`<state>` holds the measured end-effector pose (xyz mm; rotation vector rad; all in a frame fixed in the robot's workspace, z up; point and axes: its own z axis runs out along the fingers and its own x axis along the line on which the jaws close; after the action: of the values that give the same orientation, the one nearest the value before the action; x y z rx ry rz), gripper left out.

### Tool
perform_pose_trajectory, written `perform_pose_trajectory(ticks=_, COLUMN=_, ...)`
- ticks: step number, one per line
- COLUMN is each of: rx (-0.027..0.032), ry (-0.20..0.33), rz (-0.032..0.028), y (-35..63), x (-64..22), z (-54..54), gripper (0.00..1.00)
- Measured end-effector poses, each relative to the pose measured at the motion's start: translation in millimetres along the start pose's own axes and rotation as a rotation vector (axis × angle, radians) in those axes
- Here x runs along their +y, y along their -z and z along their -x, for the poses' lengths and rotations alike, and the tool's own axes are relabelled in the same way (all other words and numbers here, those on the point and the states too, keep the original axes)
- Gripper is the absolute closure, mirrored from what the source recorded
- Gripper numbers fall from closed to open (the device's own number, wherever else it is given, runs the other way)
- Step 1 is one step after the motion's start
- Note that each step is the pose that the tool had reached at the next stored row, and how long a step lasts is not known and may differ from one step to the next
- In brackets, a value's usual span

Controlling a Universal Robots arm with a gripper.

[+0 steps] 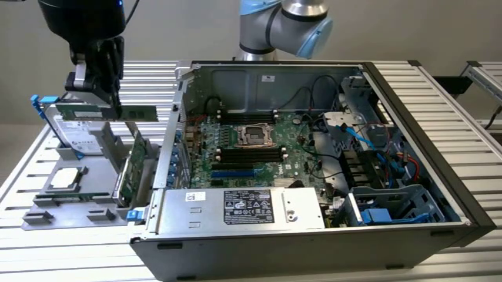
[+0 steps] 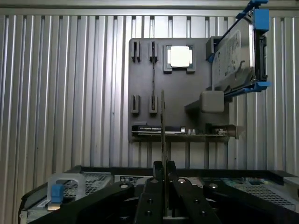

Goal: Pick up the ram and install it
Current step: 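Pick up the ram and move it above insertion slot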

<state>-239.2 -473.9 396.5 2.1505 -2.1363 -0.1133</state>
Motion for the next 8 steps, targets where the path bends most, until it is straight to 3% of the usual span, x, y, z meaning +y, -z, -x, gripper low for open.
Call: perform_pose_trajectory(ticks=8, rx=-0.0001, ry=0.0, rz=-0.0001, y=12.1, x=-27.8, z=9.4, gripper=0.86)
